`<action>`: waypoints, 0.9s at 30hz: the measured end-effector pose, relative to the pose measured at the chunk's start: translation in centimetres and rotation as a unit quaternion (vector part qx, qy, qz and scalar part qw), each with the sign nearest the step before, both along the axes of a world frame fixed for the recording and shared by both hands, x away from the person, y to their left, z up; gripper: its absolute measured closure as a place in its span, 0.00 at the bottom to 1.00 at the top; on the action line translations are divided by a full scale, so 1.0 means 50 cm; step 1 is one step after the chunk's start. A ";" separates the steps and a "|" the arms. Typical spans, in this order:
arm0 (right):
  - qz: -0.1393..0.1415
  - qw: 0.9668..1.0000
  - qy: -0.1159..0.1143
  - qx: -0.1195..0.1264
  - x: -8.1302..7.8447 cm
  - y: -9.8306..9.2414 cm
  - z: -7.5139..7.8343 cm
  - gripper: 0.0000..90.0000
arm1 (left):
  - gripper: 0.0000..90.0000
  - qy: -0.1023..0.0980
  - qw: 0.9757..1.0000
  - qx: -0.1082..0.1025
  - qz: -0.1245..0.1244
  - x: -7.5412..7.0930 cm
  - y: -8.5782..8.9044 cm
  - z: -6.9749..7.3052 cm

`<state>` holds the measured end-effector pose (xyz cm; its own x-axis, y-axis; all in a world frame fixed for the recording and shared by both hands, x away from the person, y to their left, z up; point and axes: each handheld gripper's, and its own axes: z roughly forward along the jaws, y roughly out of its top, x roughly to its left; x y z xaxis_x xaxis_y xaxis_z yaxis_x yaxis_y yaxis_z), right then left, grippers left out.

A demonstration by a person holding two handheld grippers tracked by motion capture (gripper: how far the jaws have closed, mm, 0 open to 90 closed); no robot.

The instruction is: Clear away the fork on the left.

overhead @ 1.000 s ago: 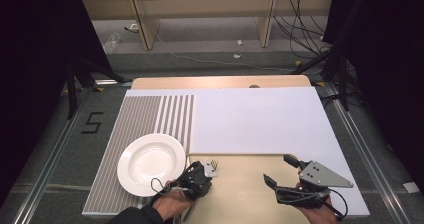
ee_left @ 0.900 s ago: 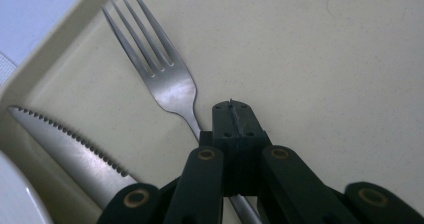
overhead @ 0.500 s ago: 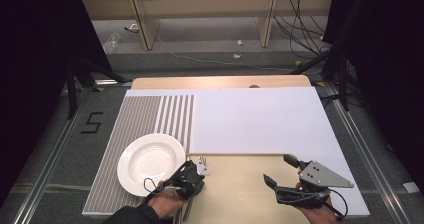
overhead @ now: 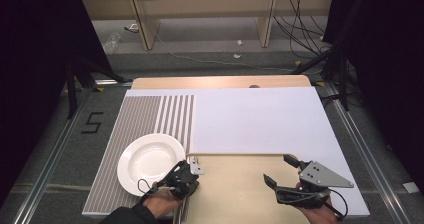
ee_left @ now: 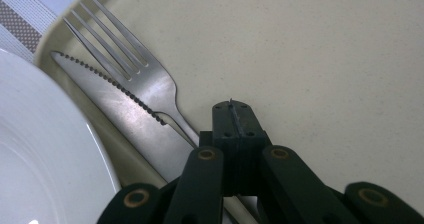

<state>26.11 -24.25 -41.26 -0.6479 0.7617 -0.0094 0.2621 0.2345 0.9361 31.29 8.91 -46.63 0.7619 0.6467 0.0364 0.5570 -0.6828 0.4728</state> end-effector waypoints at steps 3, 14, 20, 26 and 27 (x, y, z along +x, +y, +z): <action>-0.001 1.000 0.002 -0.002 0.000 -0.001 0.000 0.19 | 0.99 0.000 1.000 -0.001 0.000 -0.001 0.001 0.000; 0.001 1.000 0.001 0.000 0.000 0.000 0.000 0.19 | 0.81 -0.004 0.998 -0.054 -0.013 -0.006 0.005 0.016; 0.001 1.000 0.000 0.000 0.000 0.000 0.000 0.19 | 0.56 -0.040 0.995 -0.087 0.006 -0.012 0.012 0.035; 0.001 1.000 0.000 0.000 0.000 0.000 0.000 0.19 | 0.45 -0.058 0.992 -0.113 0.011 -0.018 0.029 0.050; 0.001 1.000 0.000 0.001 0.000 0.000 0.000 0.19 | 0.43 -0.061 0.990 -0.123 0.015 -0.018 0.033 0.054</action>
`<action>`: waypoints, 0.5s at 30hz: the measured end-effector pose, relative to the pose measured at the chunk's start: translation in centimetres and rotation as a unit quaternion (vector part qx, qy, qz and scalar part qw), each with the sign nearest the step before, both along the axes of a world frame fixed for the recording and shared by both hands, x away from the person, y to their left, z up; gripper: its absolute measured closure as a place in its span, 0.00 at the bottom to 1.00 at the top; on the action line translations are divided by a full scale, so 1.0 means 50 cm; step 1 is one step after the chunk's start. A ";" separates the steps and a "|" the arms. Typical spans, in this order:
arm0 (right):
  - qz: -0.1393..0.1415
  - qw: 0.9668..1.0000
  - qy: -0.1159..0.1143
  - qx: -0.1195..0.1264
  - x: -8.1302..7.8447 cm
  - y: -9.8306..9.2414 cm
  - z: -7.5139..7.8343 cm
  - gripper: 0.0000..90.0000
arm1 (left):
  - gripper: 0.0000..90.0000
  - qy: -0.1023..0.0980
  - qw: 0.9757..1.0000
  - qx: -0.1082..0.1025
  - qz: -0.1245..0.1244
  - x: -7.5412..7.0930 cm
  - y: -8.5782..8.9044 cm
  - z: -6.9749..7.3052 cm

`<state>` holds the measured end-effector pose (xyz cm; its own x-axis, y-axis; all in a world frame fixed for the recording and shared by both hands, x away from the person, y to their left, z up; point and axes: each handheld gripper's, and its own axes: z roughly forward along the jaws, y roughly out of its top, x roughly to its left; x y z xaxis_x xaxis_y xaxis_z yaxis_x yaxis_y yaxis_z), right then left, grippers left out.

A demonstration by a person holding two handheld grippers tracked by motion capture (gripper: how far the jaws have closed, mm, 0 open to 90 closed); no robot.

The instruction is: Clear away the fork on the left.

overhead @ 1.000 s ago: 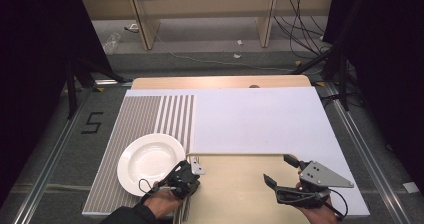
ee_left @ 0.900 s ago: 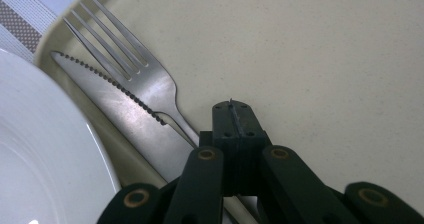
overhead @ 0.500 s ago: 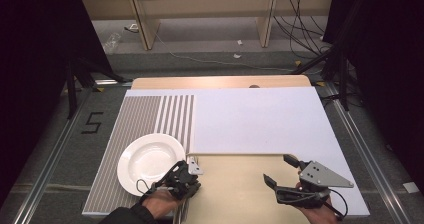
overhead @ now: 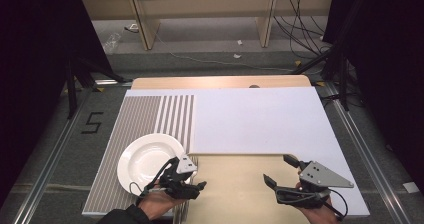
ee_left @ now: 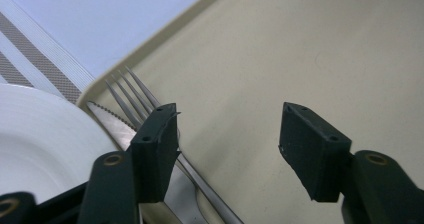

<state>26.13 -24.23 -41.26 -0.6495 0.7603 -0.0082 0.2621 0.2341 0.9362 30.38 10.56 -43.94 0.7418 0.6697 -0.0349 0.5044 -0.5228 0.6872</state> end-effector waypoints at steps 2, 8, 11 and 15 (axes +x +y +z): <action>0.000 1.000 0.000 -0.001 0.000 0.000 0.000 0.19 | 0.40 -0.007 1.000 -0.018 0.005 0.000 0.009 0.006; 0.000 1.000 0.000 -0.001 0.000 0.000 0.000 0.19 | 0.32 -0.021 0.998 -0.056 0.019 -0.004 0.032 0.020; 0.000 1.000 0.001 -0.001 0.000 0.000 0.000 0.19 | 0.29 -0.025 0.997 -0.071 0.026 -0.006 0.042 0.025; 0.000 1.000 0.003 -0.003 0.000 -0.001 0.000 0.19 | 0.29 -0.029 0.995 -0.090 0.036 -0.008 0.058 0.031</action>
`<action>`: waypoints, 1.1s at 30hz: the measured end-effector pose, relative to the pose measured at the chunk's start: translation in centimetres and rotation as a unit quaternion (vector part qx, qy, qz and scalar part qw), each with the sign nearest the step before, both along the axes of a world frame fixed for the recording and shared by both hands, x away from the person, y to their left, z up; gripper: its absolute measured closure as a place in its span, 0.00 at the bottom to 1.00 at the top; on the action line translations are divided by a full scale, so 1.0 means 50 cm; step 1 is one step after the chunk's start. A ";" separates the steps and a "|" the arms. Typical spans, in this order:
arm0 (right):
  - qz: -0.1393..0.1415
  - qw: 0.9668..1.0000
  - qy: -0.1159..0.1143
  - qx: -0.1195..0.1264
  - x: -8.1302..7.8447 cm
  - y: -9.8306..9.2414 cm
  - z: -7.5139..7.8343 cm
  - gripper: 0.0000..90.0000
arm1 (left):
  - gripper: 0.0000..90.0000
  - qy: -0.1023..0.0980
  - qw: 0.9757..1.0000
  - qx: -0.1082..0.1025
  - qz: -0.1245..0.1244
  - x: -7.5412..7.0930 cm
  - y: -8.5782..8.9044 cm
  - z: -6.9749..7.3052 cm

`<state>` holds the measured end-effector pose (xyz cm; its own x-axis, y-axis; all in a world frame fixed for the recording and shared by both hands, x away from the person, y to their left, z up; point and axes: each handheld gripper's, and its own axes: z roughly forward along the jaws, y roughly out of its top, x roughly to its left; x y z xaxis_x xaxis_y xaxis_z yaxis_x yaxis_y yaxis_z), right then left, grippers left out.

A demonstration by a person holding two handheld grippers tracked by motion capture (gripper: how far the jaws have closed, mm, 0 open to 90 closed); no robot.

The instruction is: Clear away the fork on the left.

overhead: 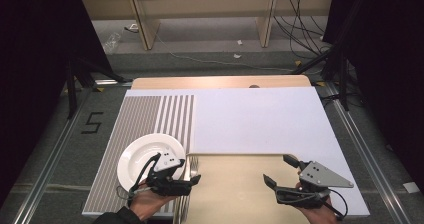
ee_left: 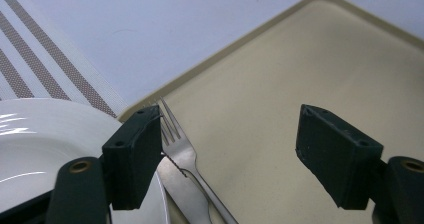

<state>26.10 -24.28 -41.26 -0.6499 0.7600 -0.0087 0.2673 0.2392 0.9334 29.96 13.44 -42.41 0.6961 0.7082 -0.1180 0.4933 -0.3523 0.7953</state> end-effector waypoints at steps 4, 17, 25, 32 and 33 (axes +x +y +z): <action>0.000 1.000 -0.002 0.003 0.001 0.000 -0.001 0.19 | 0.27 -0.001 1.000 -0.012 0.008 -0.002 0.013 0.004; 0.000 1.000 -0.001 0.005 0.002 -0.003 -0.004 0.19 | 0.23 -0.032 0.997 -0.058 0.036 -0.018 0.053 0.020; -0.001 1.000 0.001 0.004 0.002 -0.004 -0.005 0.19 | 0.23 -0.043 0.995 -0.068 0.057 -0.027 0.079 0.024; -0.004 1.000 0.004 0.004 0.000 -0.006 -0.005 0.19 | 0.22 -0.039 0.994 -0.081 0.066 -0.033 0.103 0.021; -0.003 1.000 0.003 0.004 0.000 -0.006 -0.005 0.19 | 0.22 -0.035 0.993 -0.085 0.066 -0.034 0.106 0.021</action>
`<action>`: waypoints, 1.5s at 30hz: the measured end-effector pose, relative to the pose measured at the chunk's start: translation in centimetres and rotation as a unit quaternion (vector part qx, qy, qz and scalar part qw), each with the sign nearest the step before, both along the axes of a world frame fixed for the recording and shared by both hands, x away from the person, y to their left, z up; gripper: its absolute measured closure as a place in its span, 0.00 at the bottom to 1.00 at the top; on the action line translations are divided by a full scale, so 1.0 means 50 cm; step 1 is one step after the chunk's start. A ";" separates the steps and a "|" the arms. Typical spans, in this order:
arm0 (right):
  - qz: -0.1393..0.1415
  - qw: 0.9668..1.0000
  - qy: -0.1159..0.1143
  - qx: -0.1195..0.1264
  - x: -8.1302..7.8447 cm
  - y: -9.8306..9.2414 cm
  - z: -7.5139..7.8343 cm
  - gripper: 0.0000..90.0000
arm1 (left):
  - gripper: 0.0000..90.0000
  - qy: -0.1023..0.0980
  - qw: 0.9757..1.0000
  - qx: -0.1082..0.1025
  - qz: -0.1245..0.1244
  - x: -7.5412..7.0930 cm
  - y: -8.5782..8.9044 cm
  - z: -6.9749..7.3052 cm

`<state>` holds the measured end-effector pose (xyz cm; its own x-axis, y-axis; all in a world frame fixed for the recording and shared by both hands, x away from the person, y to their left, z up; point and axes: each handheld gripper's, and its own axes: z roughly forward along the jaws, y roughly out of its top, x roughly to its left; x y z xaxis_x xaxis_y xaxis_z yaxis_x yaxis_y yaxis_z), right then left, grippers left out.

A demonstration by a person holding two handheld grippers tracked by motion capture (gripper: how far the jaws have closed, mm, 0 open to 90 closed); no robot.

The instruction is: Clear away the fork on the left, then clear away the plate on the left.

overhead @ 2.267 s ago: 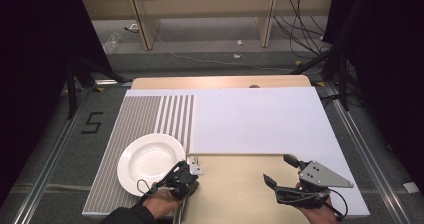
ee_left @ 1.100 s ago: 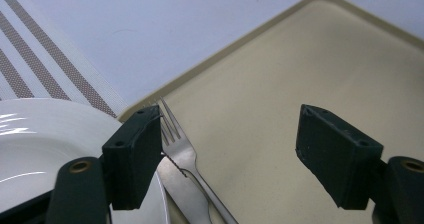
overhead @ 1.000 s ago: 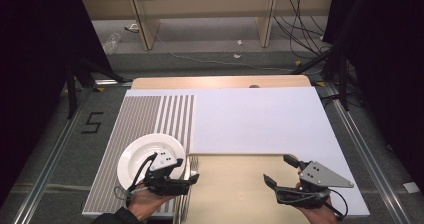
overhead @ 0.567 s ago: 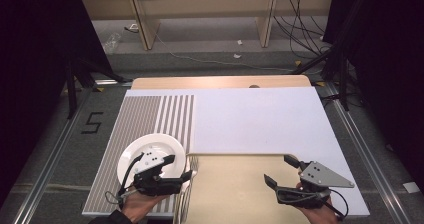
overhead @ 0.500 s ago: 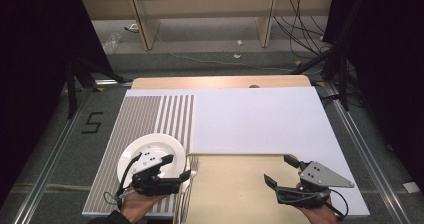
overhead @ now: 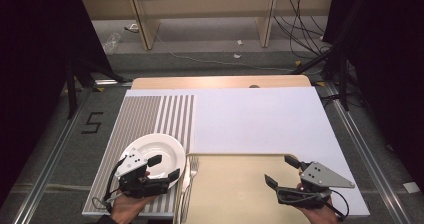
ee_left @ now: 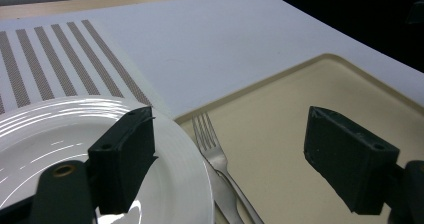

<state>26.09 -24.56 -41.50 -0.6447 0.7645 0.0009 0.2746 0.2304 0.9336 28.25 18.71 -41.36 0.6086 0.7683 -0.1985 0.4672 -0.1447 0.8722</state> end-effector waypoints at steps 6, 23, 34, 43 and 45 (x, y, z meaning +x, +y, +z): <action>-0.002 1.000 -0.001 0.001 -0.001 0.001 -0.001 0.19 | 0.22 0.006 1.000 -0.013 0.013 -0.011 0.021 0.001; -0.002 1.000 0.000 0.001 -0.003 -0.003 0.000 0.19 | 0.22 0.040 0.997 -0.010 0.070 -0.009 0.066 -0.010; 0.000 1.000 -0.001 -0.004 -0.004 0.001 0.001 0.19 | 0.22 0.081 0.985 -0.075 0.134 -0.007 0.109 -0.024; -0.001 1.000 -0.002 -0.005 -0.004 0.003 0.000 0.19 | 0.22 0.088 0.972 -0.086 0.201 -0.019 0.139 -0.030; -0.002 1.000 -0.002 -0.004 -0.004 0.003 0.000 0.19 | 0.22 0.097 0.967 -0.104 0.213 -0.026 0.146 -0.034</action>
